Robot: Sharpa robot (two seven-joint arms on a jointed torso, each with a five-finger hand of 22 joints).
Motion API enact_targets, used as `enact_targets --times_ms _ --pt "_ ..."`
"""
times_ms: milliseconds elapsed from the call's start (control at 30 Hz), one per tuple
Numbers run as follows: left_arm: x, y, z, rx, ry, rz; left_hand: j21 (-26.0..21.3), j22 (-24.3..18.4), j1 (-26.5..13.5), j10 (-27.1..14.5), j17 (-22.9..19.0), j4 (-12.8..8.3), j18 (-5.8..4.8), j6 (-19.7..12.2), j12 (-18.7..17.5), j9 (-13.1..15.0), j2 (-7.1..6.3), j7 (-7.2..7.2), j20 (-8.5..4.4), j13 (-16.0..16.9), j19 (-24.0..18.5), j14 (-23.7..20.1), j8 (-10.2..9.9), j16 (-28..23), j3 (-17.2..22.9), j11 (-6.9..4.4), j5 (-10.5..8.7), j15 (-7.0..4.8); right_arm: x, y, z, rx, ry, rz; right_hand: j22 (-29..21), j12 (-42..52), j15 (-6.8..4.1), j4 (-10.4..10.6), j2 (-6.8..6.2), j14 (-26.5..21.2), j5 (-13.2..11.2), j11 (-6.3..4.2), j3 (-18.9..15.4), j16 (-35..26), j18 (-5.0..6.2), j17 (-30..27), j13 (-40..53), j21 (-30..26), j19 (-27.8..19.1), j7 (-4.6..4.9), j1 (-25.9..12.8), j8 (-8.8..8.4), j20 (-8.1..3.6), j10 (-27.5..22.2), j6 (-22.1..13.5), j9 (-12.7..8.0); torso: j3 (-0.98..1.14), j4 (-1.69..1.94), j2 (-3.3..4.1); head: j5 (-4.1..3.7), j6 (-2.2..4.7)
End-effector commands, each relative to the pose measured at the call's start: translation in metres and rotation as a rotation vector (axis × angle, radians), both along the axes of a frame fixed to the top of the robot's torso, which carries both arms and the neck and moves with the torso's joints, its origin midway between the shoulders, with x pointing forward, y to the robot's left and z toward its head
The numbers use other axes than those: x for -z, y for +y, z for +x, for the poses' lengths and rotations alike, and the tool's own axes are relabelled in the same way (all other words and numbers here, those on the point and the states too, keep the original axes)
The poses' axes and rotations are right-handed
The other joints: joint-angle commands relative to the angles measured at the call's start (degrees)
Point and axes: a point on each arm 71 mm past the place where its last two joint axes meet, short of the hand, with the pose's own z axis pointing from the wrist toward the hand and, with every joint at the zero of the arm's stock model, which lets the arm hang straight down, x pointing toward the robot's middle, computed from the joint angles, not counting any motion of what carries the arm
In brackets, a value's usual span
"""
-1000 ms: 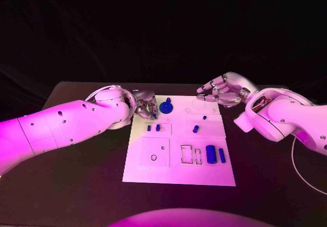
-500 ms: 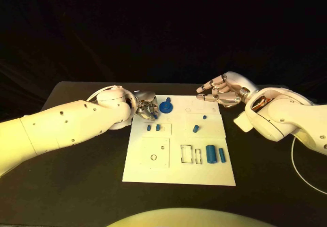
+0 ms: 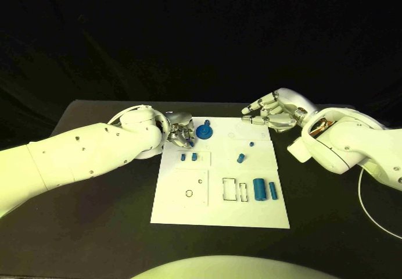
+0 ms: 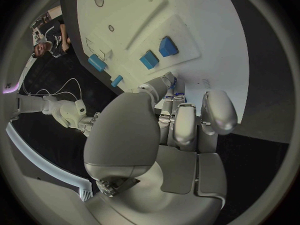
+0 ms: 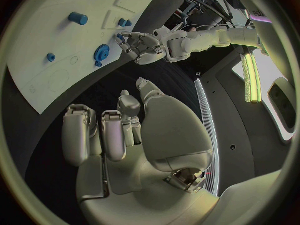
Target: Assemble the parts on the task board
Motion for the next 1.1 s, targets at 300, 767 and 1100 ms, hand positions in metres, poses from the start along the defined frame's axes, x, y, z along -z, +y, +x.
enact_targets --times_ms 300,767,1100 --pt "0.007 -0.002 0.000 -0.002 0.036 0.038 -0.1 0.1 -1.7 -1.9 -0.4 -0.2 -0.65 -2.4 -0.4 -1.0 -0.59 0.76 0.88 -0.3 1.1 0.9 -0.9 0.3 0.7 0.78 -0.14 0.93 0.001 0.002 -0.001 -0.014 0.003 -0.006 0.1 0.1 -0.27 0.0 0.24 4.3 0.3 0.12 0.4 -0.1 0.79 7.6 0.0 -0.2 -0.3 -0.02 0.2 -0.23 -0.18 -0.3 0.2 -0.1 0.01 -0.01 0.00 -0.09 -0.30" --pt "0.007 0.005 0.001 -0.027 0.030 0.040 -0.6 0.0 -2.8 -4.8 -1.4 -0.6 -0.59 -6.2 -0.4 -2.3 -1.49 1.88 1.55 -0.7 0.9 0.6 -0.9 0.1 1.5 1.81 -0.10 1.72 0.001 -0.002 0.001 0.006 0.004 -0.015 -2.5 -7.1 -0.17 0.0 -0.07 3.8 0.4 0.26 0.6 -1.8 1.30 5.6 -5.4 -1.7 -1.5 0.17 0.3 -0.73 -0.12 -4.3 -0.5 -0.2 0.00 0.01 -0.04 -0.14 -0.18" --pt "-0.001 0.021 0.002 -0.076 -0.038 -0.048 -1.4 -0.4 -2.7 -9.0 -2.7 -1.5 -0.42 -12.1 -0.4 -2.4 -1.94 2.48 2.28 -0.8 0.7 0.2 -0.9 0.0 2.0 2.56 -0.05 2.39 0.009 -0.018 0.011 0.016 -0.010 -0.221 -7.4 -33.3 0.51 -1.6 -0.88 2.8 -3.9 1.37 5.2 -6.0 2.17 1.1 -27.0 -4.9 -3.3 1.01 4.3 -0.77 0.37 -16.1 -1.4 -0.1 -0.11 0.00 -0.17 -0.34 0.24"
